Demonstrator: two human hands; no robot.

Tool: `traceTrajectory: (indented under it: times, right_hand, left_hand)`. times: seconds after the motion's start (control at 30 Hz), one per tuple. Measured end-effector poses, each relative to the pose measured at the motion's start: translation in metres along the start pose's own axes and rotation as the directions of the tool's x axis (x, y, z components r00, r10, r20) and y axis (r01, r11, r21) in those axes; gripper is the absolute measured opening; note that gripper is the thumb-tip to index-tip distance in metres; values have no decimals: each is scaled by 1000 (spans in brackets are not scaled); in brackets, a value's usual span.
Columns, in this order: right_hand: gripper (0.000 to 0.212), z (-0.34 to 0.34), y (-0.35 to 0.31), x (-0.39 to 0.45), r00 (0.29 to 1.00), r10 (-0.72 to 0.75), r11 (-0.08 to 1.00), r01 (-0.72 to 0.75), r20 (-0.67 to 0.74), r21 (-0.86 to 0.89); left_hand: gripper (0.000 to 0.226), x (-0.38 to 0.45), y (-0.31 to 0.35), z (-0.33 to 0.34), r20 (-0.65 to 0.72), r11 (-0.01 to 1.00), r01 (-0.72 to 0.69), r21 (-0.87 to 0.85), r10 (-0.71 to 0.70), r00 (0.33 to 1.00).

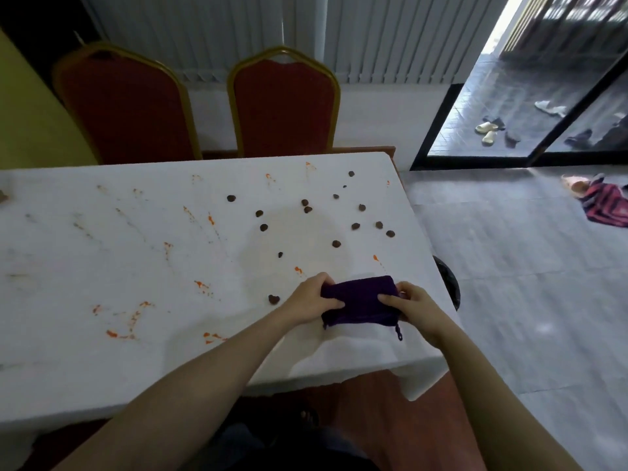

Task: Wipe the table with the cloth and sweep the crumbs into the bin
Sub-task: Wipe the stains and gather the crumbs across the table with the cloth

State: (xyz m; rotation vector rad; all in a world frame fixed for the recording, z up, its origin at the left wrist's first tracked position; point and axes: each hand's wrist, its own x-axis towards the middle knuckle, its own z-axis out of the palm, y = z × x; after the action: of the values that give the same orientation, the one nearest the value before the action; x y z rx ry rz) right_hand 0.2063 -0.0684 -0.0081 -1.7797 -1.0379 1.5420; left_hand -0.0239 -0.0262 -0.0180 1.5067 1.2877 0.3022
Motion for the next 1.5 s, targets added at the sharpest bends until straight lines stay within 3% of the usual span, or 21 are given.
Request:
traceTrajectory:
  times: [0.1,0.23,0.4,0.47,0.6,0.83,1.03,1.2,1.27,1.33,1.4,1.43,1.5]
  right_hand:
    - [27,30,-26,8,998,-13,999,10,66,46]
    - [20,88,-57,22,988,-24,996,11,153,87]
    - [26,181,-89,28,966,-52,990,17,252,142]
    - [30,220,-97,28,956,-52,992,16,288,126]
    - [31,309,-110,18,936,-10,997,-17,352,74]
    - [29,470,-119,-6,911,80,995,-49,405,-86]
    - [39,572,-107,-23,916,93,975,-5,390,-221]
    - [33,615,-94,-34,928,135,948,-19,347,-316]
    - [30,621,-87,-34,952,36,821,146,305,-551]
    - [40,622,-80,-32,936,-209,592,351,282,-726]
    - [54,626,-77,-29,825,-460,419,528,328,-739]
    - [59,632,-76,-28,768,-519,354,592,375,-724]
    - [65,653,-75,-27,710,-494,236,664,501,-709]
  left_hand:
    - [27,-17,-11,-35,-94,965,64,-253,-91,991]
    - [43,-44,-38,-83,-209,799,96,-594,-269,940]
    - [54,-95,-87,-151,-214,586,38,-810,-355,910]
    - [51,-121,-111,-178,-217,553,4,-833,-334,917]
    - [53,-173,-164,-231,-317,599,-32,-800,-378,870]
    - [47,-258,-253,-314,-507,765,-29,-644,-398,764]
    - [46,-300,-321,-368,-607,882,82,-464,-384,696]
    - [47,-297,-352,-396,-614,964,181,-197,-265,744]
    - [50,-294,-360,-400,-590,970,192,-148,-243,770]
    - [53,-298,-369,-403,-586,975,183,-125,-221,779]
    - [55,-311,-386,-407,-638,978,179,-112,-208,742]
    - [55,-319,-397,-411,-678,976,195,-99,-210,704]
    - [54,-340,-427,-418,-750,954,299,-26,-216,625]
